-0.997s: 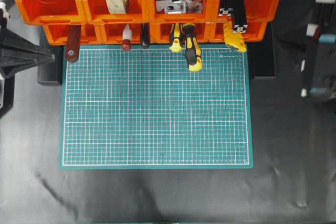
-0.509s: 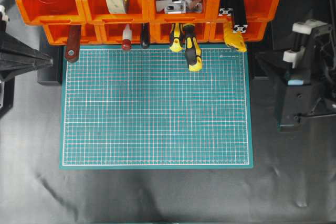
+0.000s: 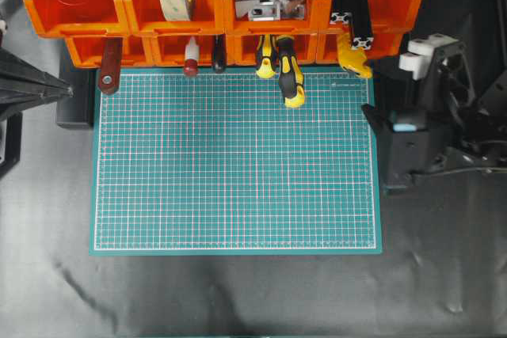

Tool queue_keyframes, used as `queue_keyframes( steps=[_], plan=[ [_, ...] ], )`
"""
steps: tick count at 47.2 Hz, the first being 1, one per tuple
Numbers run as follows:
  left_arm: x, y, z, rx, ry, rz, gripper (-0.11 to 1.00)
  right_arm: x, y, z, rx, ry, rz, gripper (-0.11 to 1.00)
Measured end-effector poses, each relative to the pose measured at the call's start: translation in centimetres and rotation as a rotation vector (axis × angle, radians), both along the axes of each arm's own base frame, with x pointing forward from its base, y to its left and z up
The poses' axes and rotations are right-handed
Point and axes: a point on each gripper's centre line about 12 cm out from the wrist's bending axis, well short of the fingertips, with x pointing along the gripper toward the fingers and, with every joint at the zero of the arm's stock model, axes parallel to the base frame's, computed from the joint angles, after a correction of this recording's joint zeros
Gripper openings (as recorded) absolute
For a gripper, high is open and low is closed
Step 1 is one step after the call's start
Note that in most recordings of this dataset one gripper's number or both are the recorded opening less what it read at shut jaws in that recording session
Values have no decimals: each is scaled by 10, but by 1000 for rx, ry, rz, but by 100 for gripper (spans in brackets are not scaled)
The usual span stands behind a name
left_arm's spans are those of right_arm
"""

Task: Pick cutter from container rack with right arm.
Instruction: 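Move the right gripper toward the yellow utility cutter on the rack, then close the right gripper on the yellow cutter's end and grip it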

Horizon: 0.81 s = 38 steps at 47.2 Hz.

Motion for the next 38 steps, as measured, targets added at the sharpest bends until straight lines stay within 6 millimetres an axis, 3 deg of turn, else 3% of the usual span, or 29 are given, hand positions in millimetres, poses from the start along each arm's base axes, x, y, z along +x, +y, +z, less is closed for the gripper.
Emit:
queue_keyframes(
  steps=[14,38],
  plan=[
    [0,0,0,0,0,-2,0,11,-19,-13,-52,27,-59,79],
    [0,0,-3,-1,8,-1,0,7,-27,-22,-43,-9,-132,73]
  ],
)
